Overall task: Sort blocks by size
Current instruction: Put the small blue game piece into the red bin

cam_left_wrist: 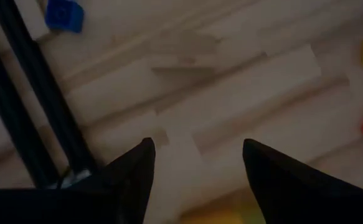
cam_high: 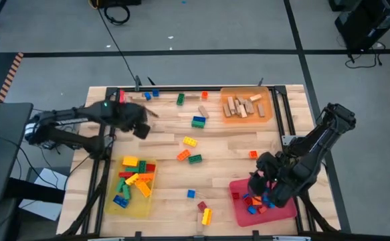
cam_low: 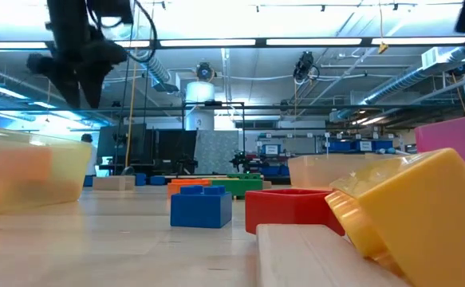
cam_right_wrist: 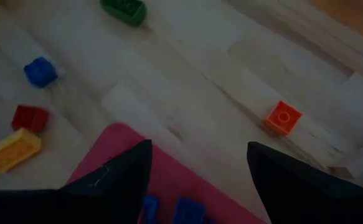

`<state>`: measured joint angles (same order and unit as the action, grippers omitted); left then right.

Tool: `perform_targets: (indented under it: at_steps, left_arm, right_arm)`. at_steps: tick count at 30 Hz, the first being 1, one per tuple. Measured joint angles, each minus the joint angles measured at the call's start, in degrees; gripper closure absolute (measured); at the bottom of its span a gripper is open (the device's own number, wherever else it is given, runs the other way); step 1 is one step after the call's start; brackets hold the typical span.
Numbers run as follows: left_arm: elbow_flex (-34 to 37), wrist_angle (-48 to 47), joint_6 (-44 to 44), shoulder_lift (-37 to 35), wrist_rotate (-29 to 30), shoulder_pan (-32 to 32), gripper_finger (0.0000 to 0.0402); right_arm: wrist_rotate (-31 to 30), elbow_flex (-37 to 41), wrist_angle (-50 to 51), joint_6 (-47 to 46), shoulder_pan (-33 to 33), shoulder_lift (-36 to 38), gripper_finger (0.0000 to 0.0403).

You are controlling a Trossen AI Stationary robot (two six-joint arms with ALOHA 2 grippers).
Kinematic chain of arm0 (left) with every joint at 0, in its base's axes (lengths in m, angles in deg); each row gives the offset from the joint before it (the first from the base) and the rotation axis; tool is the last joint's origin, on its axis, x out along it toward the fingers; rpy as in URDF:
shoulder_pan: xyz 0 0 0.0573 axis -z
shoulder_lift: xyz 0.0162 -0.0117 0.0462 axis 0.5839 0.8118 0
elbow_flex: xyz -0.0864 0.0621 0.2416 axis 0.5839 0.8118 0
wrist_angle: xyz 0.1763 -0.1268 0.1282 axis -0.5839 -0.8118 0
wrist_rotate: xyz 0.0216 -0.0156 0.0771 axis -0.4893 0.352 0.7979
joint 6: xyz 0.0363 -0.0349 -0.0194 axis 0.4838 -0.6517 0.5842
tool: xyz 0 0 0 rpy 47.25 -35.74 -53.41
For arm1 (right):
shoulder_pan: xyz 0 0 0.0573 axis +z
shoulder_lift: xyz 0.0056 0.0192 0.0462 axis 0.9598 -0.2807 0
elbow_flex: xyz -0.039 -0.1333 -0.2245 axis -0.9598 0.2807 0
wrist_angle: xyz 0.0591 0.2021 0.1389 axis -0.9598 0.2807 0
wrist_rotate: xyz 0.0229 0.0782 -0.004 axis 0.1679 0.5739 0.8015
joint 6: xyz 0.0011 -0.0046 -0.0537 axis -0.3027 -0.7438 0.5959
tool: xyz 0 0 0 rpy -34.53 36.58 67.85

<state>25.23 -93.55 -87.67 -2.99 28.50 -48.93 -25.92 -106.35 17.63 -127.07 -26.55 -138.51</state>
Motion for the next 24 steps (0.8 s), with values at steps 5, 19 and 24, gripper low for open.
perform_targets:
  at_steps: [5,19,24]
  left_arm:
    - [4.03,7.29,14.62,-1.27,-5.77,-17.71,0.0158]
    - [5.61,22.91,25.4,7.67,-8.29,-44.05,0.0158]
    - [5.57,29.15,24.74,10.17,-8.95,-44.13,0.0158]
  right_arm:
    - [-0.02,0.0,0.07,0.2,-4.0,0.0,0.0128]
    - [-0.02,0.0,0.08,1.71,-14.83,0.01,0.0127]
    - [0.0,0.0,-0.99,3.55,-18.38,0.0,0.0128]
